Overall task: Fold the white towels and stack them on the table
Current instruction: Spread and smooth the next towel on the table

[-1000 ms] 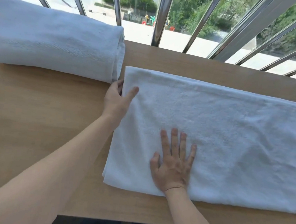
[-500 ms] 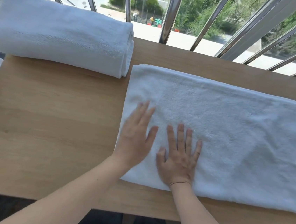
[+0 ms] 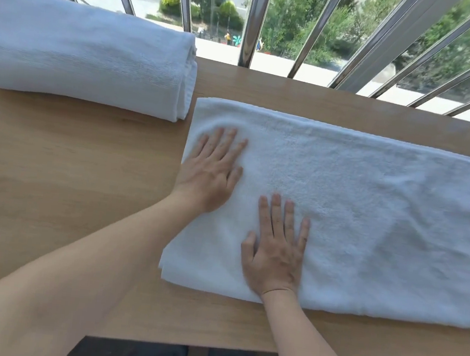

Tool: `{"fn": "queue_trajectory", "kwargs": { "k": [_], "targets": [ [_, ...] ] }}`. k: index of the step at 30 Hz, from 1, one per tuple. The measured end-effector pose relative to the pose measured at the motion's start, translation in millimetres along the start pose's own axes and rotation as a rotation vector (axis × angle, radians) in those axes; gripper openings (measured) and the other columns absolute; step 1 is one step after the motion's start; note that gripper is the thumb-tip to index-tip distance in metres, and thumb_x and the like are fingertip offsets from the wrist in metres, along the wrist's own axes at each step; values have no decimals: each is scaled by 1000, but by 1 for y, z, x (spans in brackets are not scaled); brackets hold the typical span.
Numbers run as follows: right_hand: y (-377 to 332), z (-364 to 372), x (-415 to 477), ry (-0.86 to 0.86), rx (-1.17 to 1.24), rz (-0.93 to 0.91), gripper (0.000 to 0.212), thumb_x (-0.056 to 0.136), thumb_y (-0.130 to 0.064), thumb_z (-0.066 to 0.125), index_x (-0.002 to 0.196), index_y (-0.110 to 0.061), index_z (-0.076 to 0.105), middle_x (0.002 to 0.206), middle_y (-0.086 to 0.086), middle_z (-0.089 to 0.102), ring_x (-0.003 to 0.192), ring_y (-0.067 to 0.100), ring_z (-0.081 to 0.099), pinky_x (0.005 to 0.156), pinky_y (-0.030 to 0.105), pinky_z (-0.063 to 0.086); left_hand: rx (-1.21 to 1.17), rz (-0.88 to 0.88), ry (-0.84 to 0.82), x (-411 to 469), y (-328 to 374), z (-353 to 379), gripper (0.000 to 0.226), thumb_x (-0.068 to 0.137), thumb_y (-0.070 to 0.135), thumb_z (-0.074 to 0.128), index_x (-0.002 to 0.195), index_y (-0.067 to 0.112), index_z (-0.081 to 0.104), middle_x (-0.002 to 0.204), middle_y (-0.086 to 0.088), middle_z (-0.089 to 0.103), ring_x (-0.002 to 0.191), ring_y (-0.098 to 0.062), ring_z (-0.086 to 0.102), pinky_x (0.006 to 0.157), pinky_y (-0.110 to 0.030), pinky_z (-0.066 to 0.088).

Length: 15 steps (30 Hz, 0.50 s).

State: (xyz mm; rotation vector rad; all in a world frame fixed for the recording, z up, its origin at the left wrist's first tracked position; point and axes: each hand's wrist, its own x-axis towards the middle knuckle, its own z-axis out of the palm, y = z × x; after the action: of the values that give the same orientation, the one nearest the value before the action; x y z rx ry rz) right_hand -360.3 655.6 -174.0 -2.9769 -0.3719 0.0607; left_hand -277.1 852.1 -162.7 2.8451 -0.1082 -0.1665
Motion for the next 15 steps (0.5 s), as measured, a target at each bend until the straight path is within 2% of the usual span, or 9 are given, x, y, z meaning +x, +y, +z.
{"fn": "queue_trajectory", "kwargs": {
  "k": [3, 6, 8, 11, 15],
  "targets": [
    [1, 2, 0, 15, -4, -4, 74, 92, -40, 38, 161, -21, 17, 169, 0, 10, 156, 24, 4, 121, 61, 9, 5, -159, 13, 33, -13, 2, 61, 103, 49, 15, 161, 33, 5, 169, 3, -6, 155, -17, -13, 124, -40, -11],
    [2, 2, -1, 20, -1, -14, 72, 94, -39, 36, 160, -20, 19, 169, 1, 10, 156, 24, 5, 122, 61, 7, 12, -225, 15, 41, -3, 1, 63, 103, 49, 12, 161, 31, -2, 168, 2, -13, 153, -20, -18, 123, -41, -15],
    [2, 1, 0, 18, 32, -6, 69, 94, -37, 33, 160, -19, 21, 168, 1, 12, 156, 24, 5, 122, 61, 7, -42, -196, 16, 23, 10, 2, 62, 104, 48, 13, 161, 29, -3, 168, 1, -14, 153, -22, -20, 122, -39, -18],
    [1, -2, 0, 17, 111, 1, 66, 95, -32, 28, 159, -16, 24, 168, 1, 15, 155, 23, 7, 122, 60, 7, -23, -36, 0, -34, 32, 13, 60, 105, 46, 17, 161, 30, 4, 169, 1, -6, 155, -23, -13, 123, -39, -14],
    [3, -14, -2, 16, 302, 5, 61, 98, -28, 22, 157, -12, 28, 166, 0, 17, 155, 15, 7, 124, 55, 4, 20, -134, -7, -49, 41, 18, 57, 106, 42, 16, 160, 34, 0, 168, 6, -7, 155, -20, -12, 123, -38, -14]
  ]
}}
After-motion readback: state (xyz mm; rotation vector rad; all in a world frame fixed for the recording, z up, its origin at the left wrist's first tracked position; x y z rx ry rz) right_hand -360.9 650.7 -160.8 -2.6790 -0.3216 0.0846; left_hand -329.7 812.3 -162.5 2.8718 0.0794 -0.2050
